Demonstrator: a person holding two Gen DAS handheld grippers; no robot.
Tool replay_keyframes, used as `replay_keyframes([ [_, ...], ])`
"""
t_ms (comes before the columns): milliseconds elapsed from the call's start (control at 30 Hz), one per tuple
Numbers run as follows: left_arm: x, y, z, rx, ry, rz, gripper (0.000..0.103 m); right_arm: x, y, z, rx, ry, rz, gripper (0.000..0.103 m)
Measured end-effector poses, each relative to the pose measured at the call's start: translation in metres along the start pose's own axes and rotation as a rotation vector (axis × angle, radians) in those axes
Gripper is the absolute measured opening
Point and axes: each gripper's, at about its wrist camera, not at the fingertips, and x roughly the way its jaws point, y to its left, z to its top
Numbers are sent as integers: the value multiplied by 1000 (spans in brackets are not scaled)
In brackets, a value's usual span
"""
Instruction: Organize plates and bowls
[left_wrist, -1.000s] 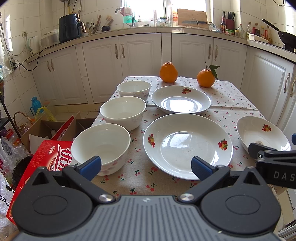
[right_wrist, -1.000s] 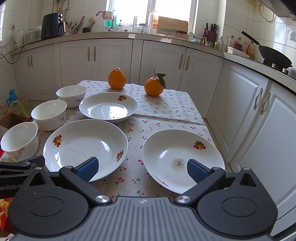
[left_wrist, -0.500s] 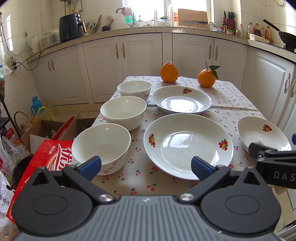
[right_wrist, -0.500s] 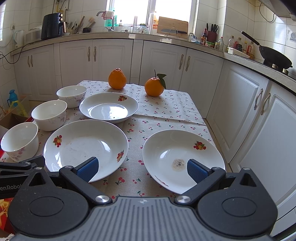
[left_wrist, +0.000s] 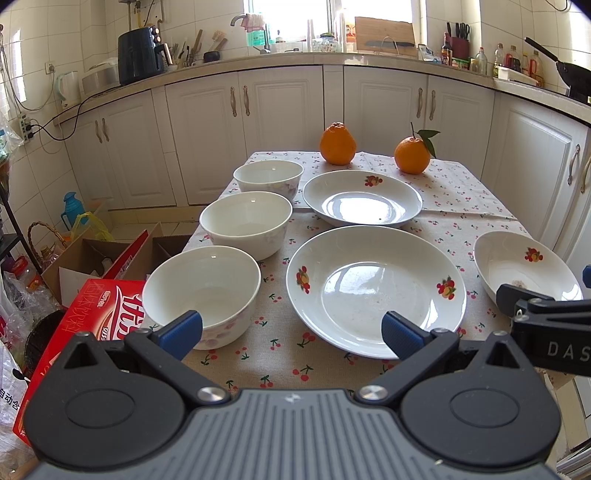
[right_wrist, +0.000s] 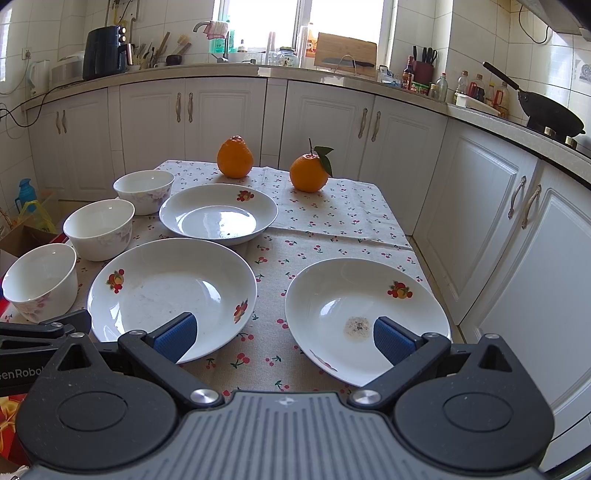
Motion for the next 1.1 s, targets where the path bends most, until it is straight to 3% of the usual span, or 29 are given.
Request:
replay_keyframes([
  [367,5,-5,7,36,-7,-22,103,5,-8,1,-2,-2,18,103],
  [733,20,-23,26,113,-15,-116,103,21,-46,-4,-22,-23,41,103],
  [1100,42,-74,42,275,64,-304,103,36,-98,-19,-39,-29,107,103],
])
